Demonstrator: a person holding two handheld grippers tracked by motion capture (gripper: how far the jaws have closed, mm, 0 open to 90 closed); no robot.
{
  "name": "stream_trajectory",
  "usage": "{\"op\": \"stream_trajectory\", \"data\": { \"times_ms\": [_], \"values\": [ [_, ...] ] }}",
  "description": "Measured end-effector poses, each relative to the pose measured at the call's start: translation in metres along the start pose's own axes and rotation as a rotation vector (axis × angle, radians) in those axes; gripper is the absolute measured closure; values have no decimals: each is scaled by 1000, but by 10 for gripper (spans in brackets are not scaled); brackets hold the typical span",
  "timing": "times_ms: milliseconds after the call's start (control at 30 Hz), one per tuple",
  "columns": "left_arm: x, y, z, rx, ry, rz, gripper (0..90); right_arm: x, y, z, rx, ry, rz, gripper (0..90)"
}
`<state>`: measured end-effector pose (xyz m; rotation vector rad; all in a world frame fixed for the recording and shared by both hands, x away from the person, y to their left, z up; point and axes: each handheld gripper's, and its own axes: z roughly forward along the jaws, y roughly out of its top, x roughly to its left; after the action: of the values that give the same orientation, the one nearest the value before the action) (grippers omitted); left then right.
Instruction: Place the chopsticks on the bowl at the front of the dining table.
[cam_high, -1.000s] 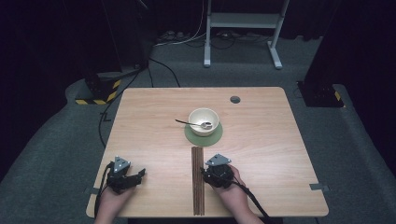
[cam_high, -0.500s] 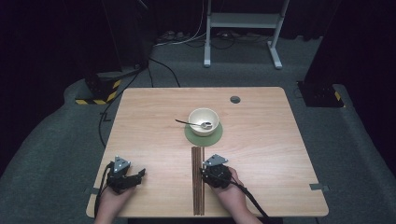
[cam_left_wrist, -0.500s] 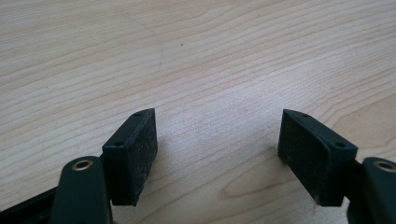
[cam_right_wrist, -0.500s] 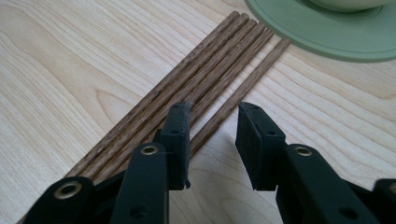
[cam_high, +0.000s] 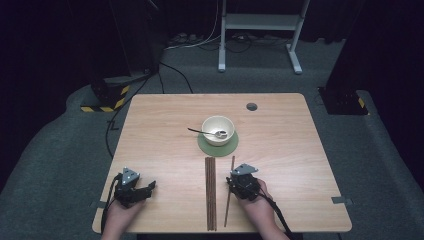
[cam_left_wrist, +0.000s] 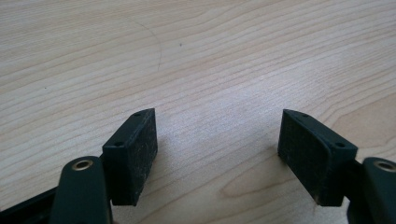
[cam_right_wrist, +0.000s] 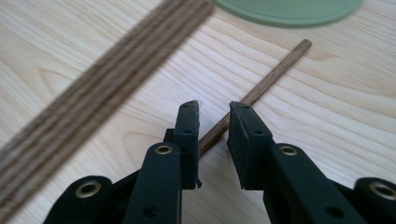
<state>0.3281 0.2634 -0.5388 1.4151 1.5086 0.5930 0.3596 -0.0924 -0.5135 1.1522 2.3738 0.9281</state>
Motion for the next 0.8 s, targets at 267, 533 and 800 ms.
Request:
{"op": "stream_trajectory", "data": {
  "times_ms": [267, 533, 800],
  "values": [
    [0, 0, 0, 0, 1, 0, 285, -26, -11, -10, 5, -30, 43, 763],
    [0, 0, 0, 2, 0, 0, 285, -33, -14, -13, 9, -38, 52, 801],
    [0, 0, 0, -1, -1, -1, 285, -39, -14, -15, 19, -49, 53, 774]
  ]
}}
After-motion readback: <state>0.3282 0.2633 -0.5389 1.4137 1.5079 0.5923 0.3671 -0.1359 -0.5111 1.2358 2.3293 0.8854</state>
